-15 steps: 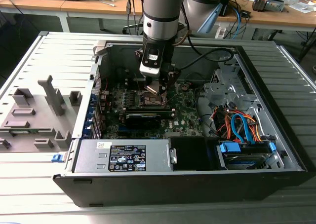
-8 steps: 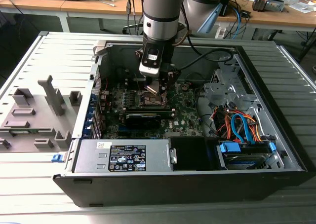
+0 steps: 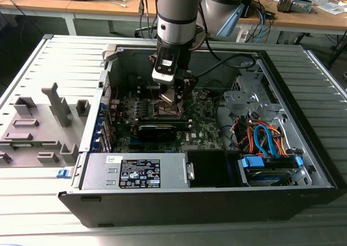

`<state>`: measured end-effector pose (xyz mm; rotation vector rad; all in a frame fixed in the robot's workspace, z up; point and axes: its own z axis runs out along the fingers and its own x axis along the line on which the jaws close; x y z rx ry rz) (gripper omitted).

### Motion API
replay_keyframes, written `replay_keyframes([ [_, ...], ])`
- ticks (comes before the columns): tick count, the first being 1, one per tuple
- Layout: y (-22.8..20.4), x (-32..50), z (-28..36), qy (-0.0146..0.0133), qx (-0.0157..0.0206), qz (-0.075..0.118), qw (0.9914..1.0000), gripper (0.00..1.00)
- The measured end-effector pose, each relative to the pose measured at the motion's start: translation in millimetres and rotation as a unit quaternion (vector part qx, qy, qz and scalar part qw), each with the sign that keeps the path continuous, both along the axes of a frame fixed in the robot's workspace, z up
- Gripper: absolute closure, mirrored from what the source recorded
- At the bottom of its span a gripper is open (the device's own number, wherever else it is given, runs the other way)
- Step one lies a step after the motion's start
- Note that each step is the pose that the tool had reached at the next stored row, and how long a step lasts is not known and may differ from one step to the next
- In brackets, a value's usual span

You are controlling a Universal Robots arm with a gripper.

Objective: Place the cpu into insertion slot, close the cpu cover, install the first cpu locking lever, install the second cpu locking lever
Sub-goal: 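Place the cpu into insertion slot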

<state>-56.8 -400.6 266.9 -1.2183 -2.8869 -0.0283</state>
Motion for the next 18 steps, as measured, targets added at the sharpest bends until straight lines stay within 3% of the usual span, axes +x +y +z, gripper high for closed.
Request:
replay_keyframes([
  [18, 0.0, 0.0, -0.3, 0.0000, 0.0000, -0.014, 0.99991, 0.46],
])
